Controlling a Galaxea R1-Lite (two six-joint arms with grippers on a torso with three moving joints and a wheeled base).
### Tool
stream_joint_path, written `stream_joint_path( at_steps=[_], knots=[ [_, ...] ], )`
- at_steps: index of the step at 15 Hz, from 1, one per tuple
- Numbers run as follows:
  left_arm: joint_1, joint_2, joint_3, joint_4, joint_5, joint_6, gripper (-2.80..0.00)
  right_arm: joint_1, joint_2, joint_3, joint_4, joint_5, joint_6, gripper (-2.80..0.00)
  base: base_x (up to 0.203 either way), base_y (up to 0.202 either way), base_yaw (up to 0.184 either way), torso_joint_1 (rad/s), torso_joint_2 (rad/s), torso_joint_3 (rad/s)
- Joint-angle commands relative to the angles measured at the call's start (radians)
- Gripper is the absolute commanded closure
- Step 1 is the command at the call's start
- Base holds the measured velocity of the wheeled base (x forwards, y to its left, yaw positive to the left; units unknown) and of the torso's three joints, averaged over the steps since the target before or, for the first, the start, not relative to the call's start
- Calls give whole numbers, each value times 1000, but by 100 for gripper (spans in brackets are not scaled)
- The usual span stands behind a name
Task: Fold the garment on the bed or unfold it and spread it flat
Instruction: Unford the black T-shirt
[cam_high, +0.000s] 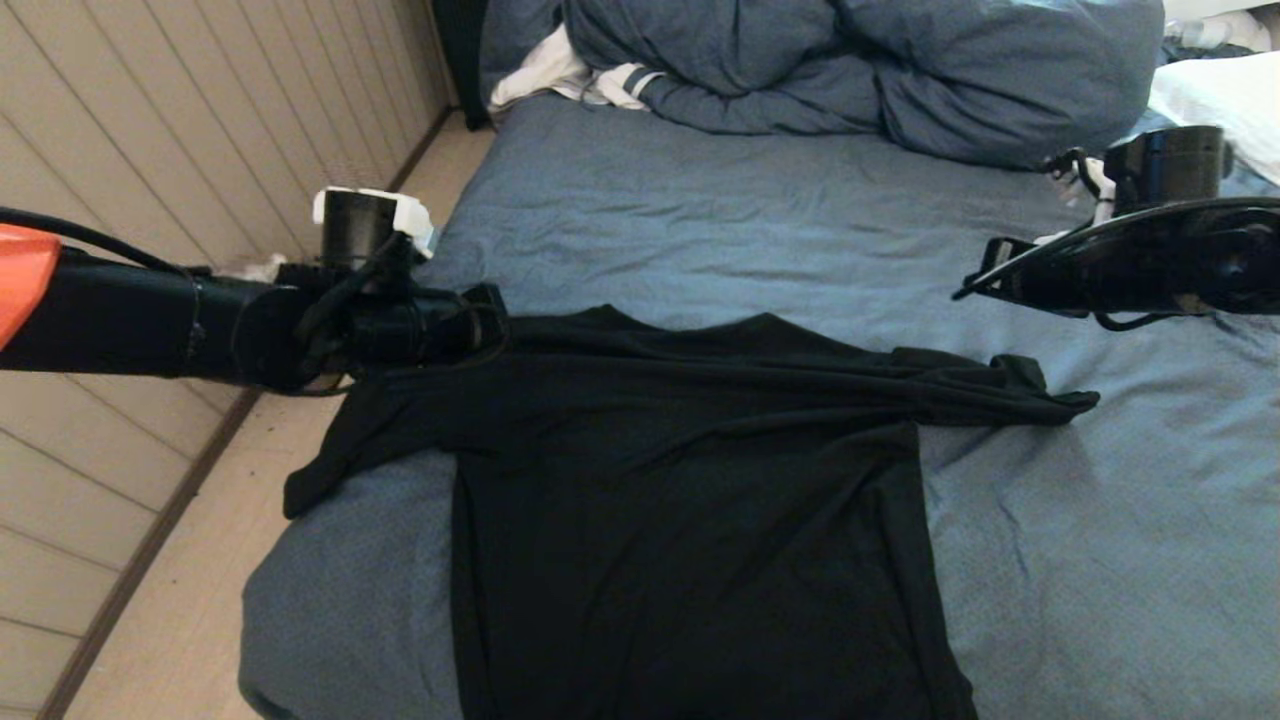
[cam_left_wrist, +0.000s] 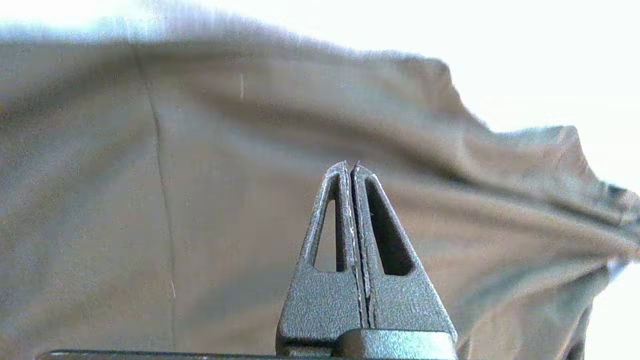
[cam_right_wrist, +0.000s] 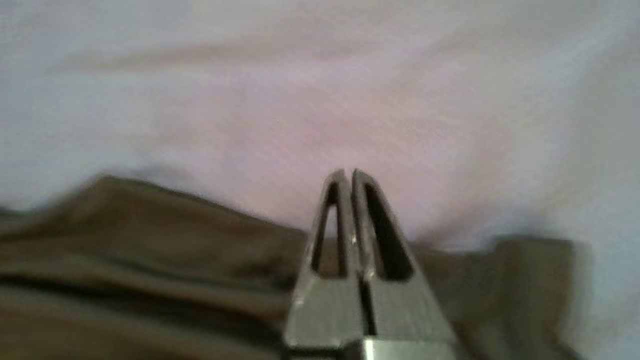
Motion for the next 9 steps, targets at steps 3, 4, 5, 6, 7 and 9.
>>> stream_joint_path(
  at_steps=[3, 4, 5, 6, 7, 9],
  knots=[
    [-4, 86, -223, 171, -7, 20, 0, 93, 92, -100, 59, 2, 15, 0, 0, 0, 0, 0, 0, 0],
    [-12, 128, -271, 194, -9, 24, 0, 117, 116, -126, 70, 2, 20, 0, 0, 0, 0, 0, 0, 0],
    [-20, 172, -321, 204, -11, 26, 0, 138, 143, -163, 76, 2, 38, 0, 0, 0, 0, 0, 0, 0],
    [-26, 205, -355, 209, -11, 30, 0, 153, 171, -198, 78, 1, 56, 0, 0, 0, 0, 0, 0, 0],
    [-30, 225, -376, 207, -17, 53, 0, 166, 200, -236, 82, -1, 69, 0, 0, 0, 0, 0, 0, 0],
    [-32, 241, -394, 186, -47, 82, 0, 187, 214, -262, 78, 1, 71, 0, 0, 0, 0, 0, 0, 0]
  ],
)
